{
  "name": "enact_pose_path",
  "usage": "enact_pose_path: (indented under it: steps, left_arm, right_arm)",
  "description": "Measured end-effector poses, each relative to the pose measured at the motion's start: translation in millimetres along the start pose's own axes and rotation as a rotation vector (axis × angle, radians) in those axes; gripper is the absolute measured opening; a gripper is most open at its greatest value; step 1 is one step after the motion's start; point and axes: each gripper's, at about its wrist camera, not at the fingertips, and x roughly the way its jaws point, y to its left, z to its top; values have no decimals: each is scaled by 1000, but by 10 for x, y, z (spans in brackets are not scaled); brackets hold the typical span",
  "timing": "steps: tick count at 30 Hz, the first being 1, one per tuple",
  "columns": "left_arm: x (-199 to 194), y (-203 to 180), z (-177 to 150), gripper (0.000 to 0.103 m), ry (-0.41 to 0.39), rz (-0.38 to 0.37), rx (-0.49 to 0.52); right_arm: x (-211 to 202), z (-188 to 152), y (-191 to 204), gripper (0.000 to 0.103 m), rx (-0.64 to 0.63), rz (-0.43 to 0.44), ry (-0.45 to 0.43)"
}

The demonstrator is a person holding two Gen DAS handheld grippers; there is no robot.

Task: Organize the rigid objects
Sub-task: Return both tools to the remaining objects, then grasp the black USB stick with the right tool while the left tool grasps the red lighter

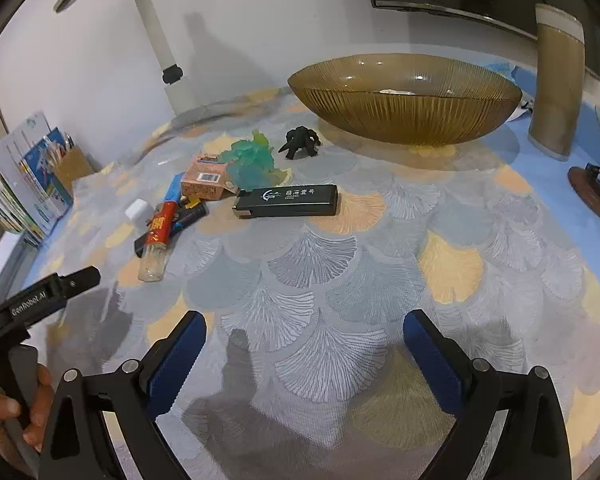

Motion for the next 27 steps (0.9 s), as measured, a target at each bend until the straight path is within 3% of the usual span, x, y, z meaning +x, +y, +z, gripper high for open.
enact_pose_path:
  steps: [4, 7, 14, 17, 20, 22, 24, 27]
  left_arm:
    - [-53, -7, 19, 102, 16, -120, 17]
    - [-57, -108, 98, 101, 43, -163, 57]
    - [68, -376, 511, 101, 48, -153, 224]
    - [228, -418, 678, 93, 85, -182, 255]
    - [428, -475, 756, 82, 139, -206, 276]
    - [530, -517, 758, 81, 152, -208, 282]
    - [579, -542, 750, 76, 154, -215, 284]
    - [591, -552, 748, 75, 141, -205, 313]
  right_arm:
    - [-48, 86, -55, 99, 30, 44, 24]
    - [-90, 264, -15, 99, -12, 37, 45]
    - [22, 636, 179, 99, -238, 43, 112]
    - [159, 779, 267, 99, -381, -19, 114]
    - [320, 896, 310, 97, -459, 2, 127]
    - [431, 931, 317, 87, -491, 30, 140]
    - [594, 953, 321, 65, -510, 55, 176]
    - [791, 946, 338, 63, -534, 52, 207]
